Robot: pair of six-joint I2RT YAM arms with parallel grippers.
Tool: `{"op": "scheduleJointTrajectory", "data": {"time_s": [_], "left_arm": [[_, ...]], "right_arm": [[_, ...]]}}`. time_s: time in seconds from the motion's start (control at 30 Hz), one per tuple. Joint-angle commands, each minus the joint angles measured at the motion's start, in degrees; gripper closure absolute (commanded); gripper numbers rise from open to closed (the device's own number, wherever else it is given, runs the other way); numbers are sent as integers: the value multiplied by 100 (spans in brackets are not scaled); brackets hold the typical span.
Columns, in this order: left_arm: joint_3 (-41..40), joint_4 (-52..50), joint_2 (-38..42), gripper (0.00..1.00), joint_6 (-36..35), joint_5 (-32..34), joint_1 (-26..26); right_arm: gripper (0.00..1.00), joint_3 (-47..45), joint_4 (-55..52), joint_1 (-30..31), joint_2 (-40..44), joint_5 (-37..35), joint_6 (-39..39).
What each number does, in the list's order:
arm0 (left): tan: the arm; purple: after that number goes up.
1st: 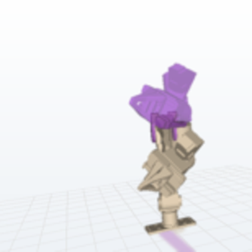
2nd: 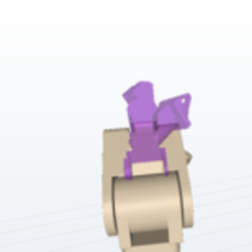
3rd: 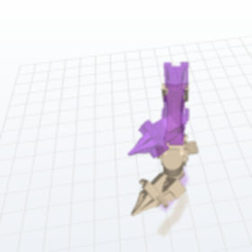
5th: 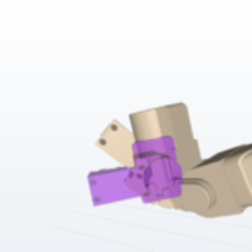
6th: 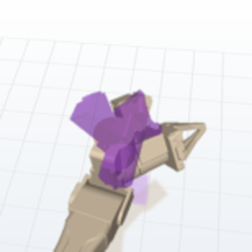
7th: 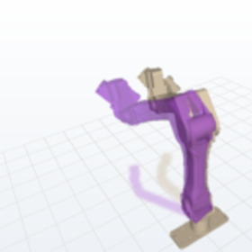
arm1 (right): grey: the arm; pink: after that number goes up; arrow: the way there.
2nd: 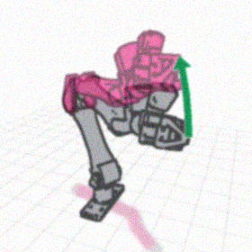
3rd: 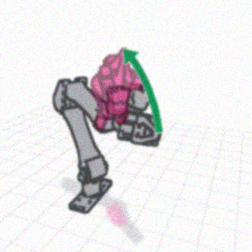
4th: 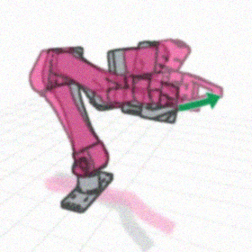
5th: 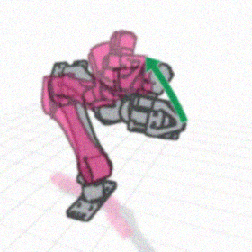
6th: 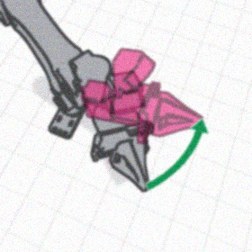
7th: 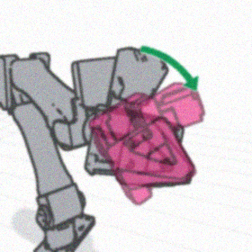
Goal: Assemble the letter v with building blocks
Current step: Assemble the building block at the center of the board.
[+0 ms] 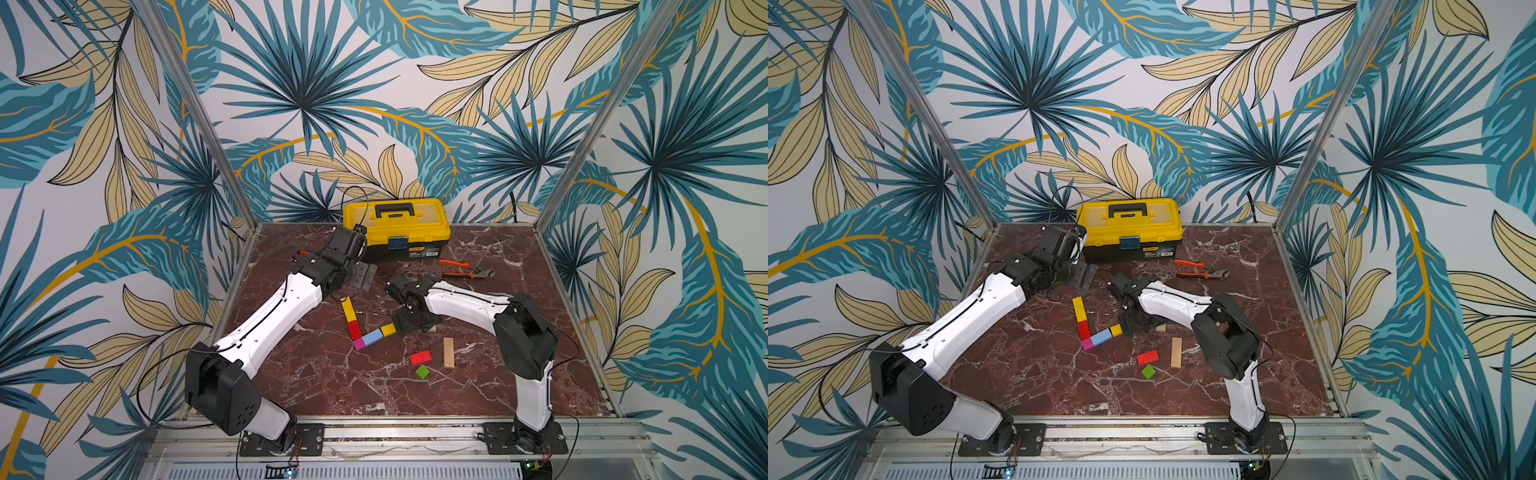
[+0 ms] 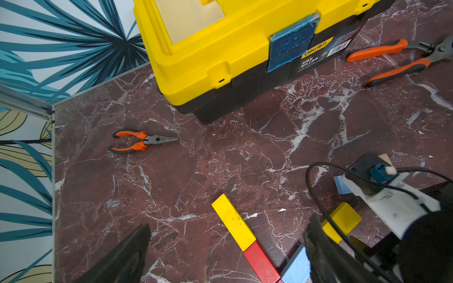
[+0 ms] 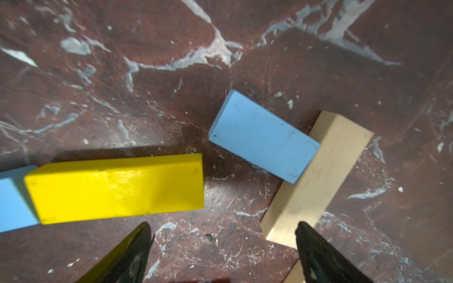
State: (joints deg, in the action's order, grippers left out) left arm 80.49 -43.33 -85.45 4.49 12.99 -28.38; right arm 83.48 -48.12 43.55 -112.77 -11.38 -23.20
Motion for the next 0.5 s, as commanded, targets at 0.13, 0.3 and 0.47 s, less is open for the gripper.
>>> {"op": "scheduleJointTrajectory", "data": {"time_s": [0.13,0.3,0.47], "left_arm": [[-43,44,17,0,17,-85,52],[-34,44,-15,1,17,-98,51],[-24,44,-29,1,8,-102,51]], "right_arm": [[7,-70,-152,-319,406,-128,221],[7,-54,-128,-523,391,-208,308],[7,-14,-128,-550,149,-281,318]]}}
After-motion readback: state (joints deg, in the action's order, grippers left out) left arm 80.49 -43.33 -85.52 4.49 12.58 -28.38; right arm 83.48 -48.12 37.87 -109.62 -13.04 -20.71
